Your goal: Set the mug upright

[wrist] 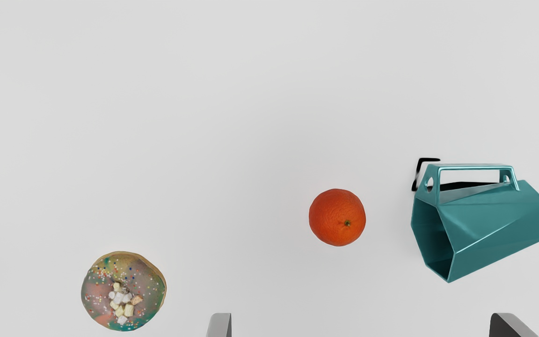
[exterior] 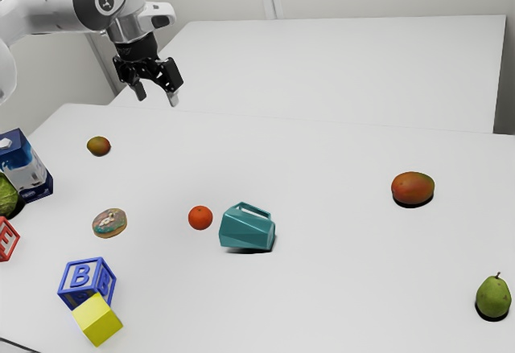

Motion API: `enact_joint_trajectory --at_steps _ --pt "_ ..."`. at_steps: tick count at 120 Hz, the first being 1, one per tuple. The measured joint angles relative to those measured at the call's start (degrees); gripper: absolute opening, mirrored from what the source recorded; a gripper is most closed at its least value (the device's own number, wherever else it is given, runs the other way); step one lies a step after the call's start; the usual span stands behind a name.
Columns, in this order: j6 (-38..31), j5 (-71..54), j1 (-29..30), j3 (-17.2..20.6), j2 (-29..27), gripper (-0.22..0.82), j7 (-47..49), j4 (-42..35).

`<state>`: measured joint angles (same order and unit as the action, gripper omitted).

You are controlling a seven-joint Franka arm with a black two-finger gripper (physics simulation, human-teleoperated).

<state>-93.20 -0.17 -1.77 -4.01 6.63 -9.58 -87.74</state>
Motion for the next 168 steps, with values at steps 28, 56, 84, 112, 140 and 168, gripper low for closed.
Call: enact_joint_trajectory --at_steps 28,56,84,112,140,168 --pt "0.03 0.01 -0.07 0.0 0.08 0.6 0.08 -0.28" --pt "-1.23 8.12 -0.16 -0.02 -2.09 0.6 0.21 -7.77" --pt "-8.34 23.89 3.83 -0.14 -8.4 0.6 -1.27 -25.42" --pt "-17.31 33.63 5.53 -0.13 -5.36 0.6 -5.74 -32.02" --pt "-21.11 40.41 3.06 0.68 -1.74 0.6 -9.24 -34.75" --pt "-23.89 49.63 1.28 1.71 1.35 0.6 -13.1 -37.3"
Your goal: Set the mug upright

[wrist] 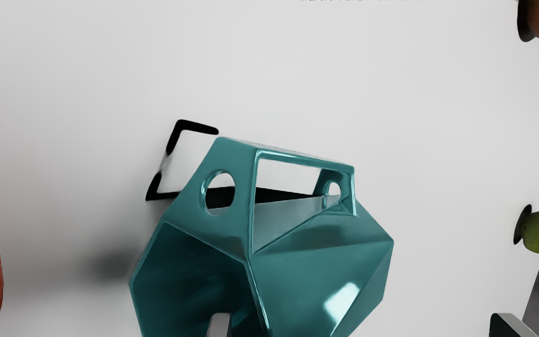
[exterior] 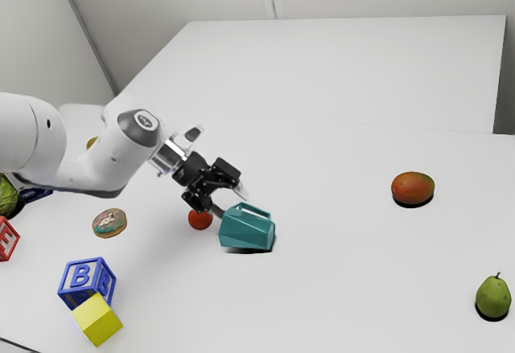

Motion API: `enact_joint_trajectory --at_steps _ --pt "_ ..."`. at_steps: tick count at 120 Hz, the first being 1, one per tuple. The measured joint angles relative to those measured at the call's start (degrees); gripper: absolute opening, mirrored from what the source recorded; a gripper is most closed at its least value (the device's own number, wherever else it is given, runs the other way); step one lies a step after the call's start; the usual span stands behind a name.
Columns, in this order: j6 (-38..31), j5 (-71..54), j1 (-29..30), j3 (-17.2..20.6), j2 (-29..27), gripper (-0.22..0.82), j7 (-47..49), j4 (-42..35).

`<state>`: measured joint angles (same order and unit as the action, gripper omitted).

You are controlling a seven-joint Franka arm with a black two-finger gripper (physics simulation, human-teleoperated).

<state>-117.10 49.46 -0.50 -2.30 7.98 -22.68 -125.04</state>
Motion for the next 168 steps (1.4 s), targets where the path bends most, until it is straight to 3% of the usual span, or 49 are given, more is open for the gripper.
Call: enact_joint_trajectory --at_steps 32,54,76,95,115,145,168 --pt "-1.15 5.39 0.07 1.9 2.07 0.59 -3.07 -0.94" --pt "-1.03 7.06 0.65 2.03 1.39 0.13 -4.9 -1.86" --pt "-0.32 7.41 0.52 2.22 0.3 -0.08 -6.39 -1.72" --pt "0.0 7.42 0.22 2.55 -0.63 -0.13 -7.27 -1.7" --pt "-0.01 4.69 -0.57 3.12 -5.83 -0.15 -7.11 -1.43" --pt "-0.42 -23.73 -1.88 3.31 -4.24 -0.17 -1.2 6.46" --pt "-1.03 -38.41 -2.17 5.15 -2.07 -0.17 4.3 8.68"
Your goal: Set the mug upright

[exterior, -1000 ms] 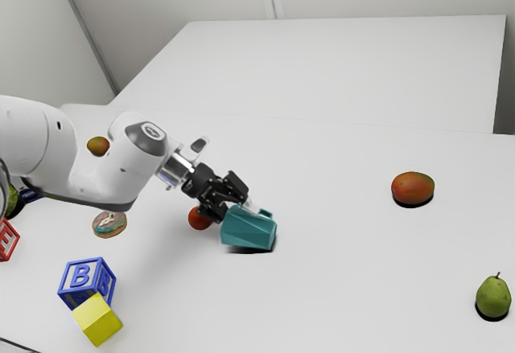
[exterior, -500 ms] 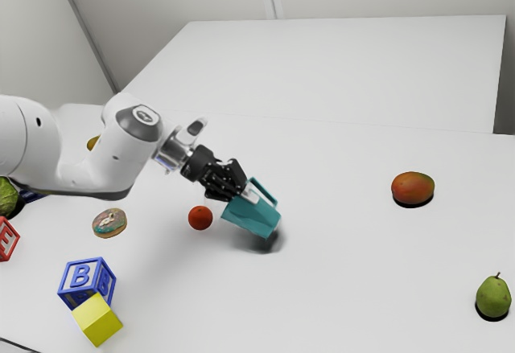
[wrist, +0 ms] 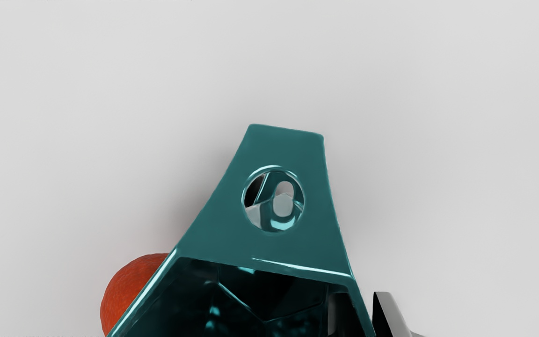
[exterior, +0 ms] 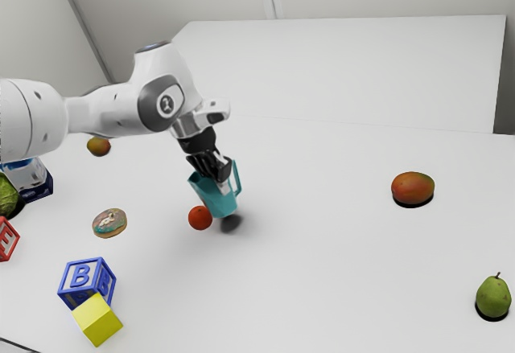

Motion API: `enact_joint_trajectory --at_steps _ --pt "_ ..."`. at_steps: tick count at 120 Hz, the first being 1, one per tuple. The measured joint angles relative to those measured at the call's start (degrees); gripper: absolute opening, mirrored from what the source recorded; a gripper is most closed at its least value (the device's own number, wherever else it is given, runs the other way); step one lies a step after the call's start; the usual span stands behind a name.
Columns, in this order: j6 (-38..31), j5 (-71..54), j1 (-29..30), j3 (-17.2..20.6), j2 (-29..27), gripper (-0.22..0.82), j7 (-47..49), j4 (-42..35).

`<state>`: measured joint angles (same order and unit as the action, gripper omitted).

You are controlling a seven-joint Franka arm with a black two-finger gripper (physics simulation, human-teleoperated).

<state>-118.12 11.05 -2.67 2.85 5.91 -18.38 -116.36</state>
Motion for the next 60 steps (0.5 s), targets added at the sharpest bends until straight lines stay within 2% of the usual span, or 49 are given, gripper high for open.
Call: enact_joint_trajectory --at_steps 60 --pt "-6.21 -6.15 -1.74 1.57 4.45 -0.18 10.97 -0.83"
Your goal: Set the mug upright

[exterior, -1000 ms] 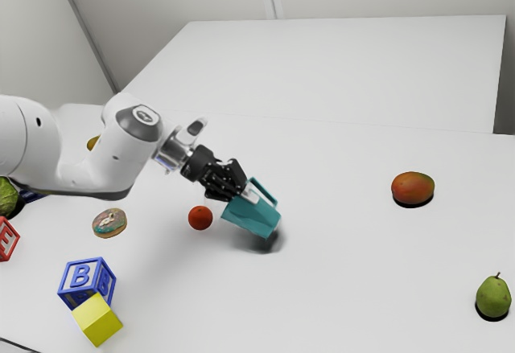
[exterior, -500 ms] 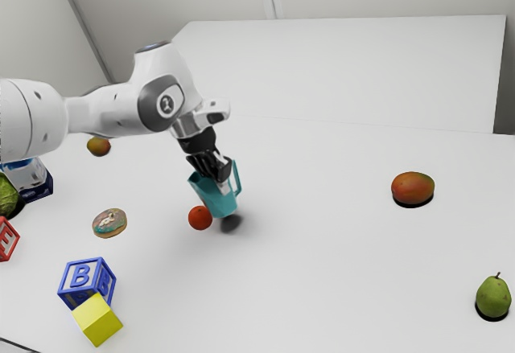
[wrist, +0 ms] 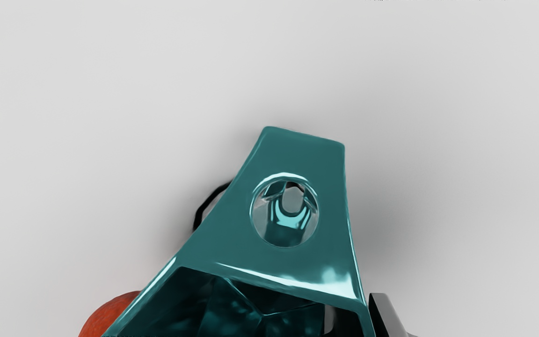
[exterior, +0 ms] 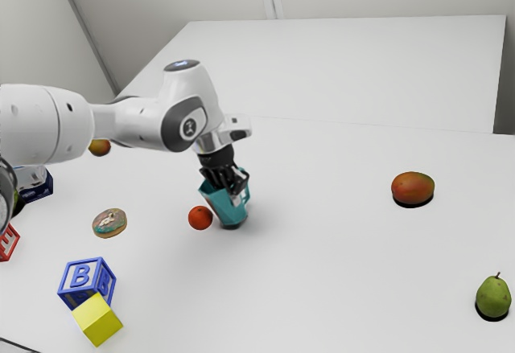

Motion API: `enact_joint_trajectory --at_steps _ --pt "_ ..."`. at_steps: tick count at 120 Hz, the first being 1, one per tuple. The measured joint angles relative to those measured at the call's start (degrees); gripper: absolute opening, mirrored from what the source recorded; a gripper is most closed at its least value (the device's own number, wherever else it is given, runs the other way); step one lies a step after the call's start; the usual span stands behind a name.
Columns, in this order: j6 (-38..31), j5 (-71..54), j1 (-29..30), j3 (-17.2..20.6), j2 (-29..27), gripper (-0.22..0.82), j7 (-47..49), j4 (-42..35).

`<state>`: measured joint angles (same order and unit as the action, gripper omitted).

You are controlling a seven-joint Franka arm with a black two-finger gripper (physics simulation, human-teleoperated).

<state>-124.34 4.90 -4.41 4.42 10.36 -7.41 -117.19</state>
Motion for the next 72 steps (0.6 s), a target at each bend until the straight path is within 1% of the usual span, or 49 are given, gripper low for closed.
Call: enact_joint_trajectory --at_steps 16,22,35,56,64,72 --pt "-0.83 -0.18 -0.14 0.0 0.46 -0.18 1.95 -0.05" --pt "-1.02 -0.12 -0.15 -0.01 0.56 -0.15 2.55 -0.06" --pt "-1.22 0.43 -0.16 -0.03 1.09 0.01 3.36 -0.08" --pt "-1.34 0.83 -0.18 0.36 0.37 0.31 4.38 0.04" --pt "-1.11 0.91 -0.58 0.71 -1.12 0.39 4.69 0.15" --pt "-0.18 0.98 -0.86 0.86 -3.32 0.45 4.96 0.58"
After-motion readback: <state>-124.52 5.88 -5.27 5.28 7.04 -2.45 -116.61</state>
